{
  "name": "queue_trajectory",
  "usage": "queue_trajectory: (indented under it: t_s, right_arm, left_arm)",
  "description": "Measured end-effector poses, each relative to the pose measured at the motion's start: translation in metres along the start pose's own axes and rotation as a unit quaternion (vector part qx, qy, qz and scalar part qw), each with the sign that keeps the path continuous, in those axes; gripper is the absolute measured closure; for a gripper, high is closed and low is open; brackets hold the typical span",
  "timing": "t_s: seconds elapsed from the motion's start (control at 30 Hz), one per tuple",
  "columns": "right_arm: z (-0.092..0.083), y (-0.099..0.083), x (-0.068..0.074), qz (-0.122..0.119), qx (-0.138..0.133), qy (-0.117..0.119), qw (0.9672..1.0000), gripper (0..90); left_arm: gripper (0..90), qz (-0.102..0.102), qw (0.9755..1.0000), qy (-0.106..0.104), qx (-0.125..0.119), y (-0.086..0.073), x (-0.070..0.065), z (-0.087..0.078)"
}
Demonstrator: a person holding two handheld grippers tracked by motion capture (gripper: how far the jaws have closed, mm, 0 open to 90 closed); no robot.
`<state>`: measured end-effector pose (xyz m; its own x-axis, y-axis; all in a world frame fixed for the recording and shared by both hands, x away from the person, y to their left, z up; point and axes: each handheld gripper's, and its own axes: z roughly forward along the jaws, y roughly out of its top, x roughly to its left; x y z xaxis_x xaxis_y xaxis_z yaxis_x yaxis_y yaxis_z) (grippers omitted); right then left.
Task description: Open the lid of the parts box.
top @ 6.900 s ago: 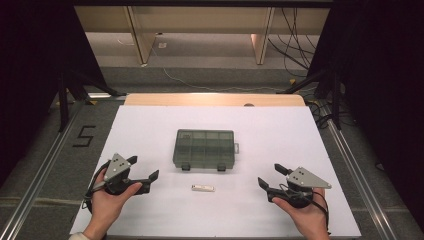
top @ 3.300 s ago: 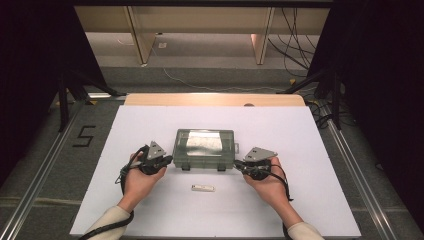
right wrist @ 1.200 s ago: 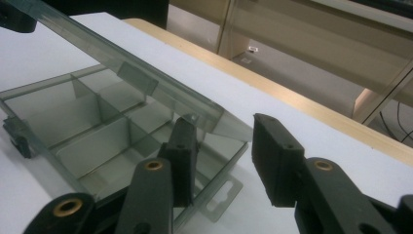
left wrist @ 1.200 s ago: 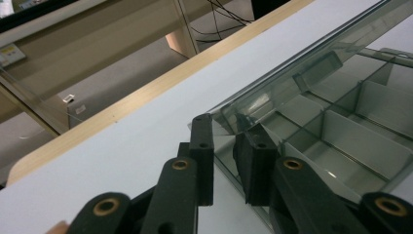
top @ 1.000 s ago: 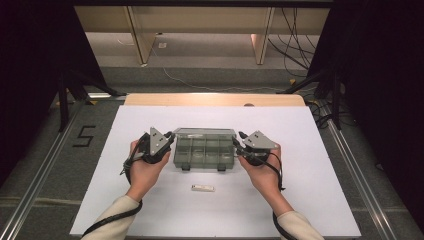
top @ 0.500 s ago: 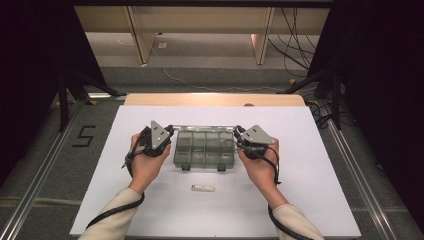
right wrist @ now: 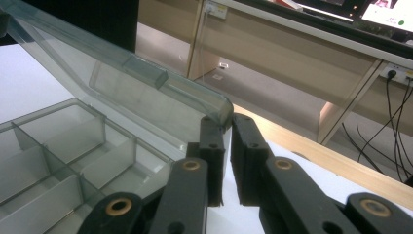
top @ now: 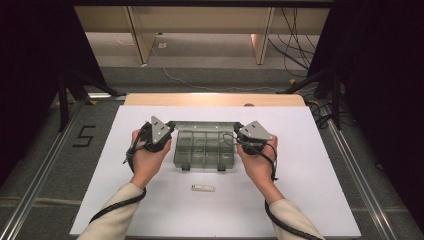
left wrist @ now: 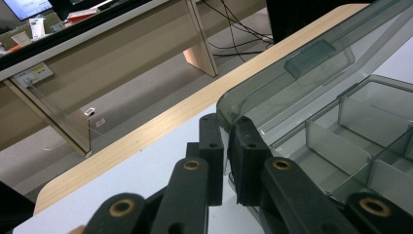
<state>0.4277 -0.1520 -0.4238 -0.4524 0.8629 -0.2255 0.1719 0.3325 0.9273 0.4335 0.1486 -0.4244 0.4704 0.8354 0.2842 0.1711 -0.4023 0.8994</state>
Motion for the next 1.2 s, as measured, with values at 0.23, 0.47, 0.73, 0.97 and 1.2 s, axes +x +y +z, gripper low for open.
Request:
queue_trajectory:
  t_s: [0.23, 0.47, 0.73, 0.97, 1.2]
  right_arm:
    - [0.003, 0.002, -0.002, 0.009, 0.001, -0.002, 1.0, 84.7]
    - [0.006, 0.004, -0.003, 0.016, 0.002, 0.003, 0.9999, 84.8]
    - [0.01, 0.007, -0.006, 0.021, 0.002, -0.001, 0.9998, 84.9]
    - [0.013, 0.008, -0.008, 0.022, -0.001, -0.006, 0.9997, 84.9]
    - [0.017, 0.009, -0.009, 0.032, 0.001, -0.005, 0.9995, 84.9]
  left_arm:
    - [83.8, -0.004, 1.0, -0.002, 0.001, 0.003, 0.003, 0.003]
    - [83.7, -0.009, 1.0, -0.004, 0.002, 0.005, 0.005, 0.007]
    - [83.5, -0.018, 0.9998, -0.004, 0.005, 0.009, 0.008, 0.012]
    - [83.4, -0.022, 0.9997, -0.004, 0.006, 0.011, 0.01, 0.015]
    - [83.3, -0.03, 0.9995, -0.006, 0.006, 0.012, 0.013, 0.018]
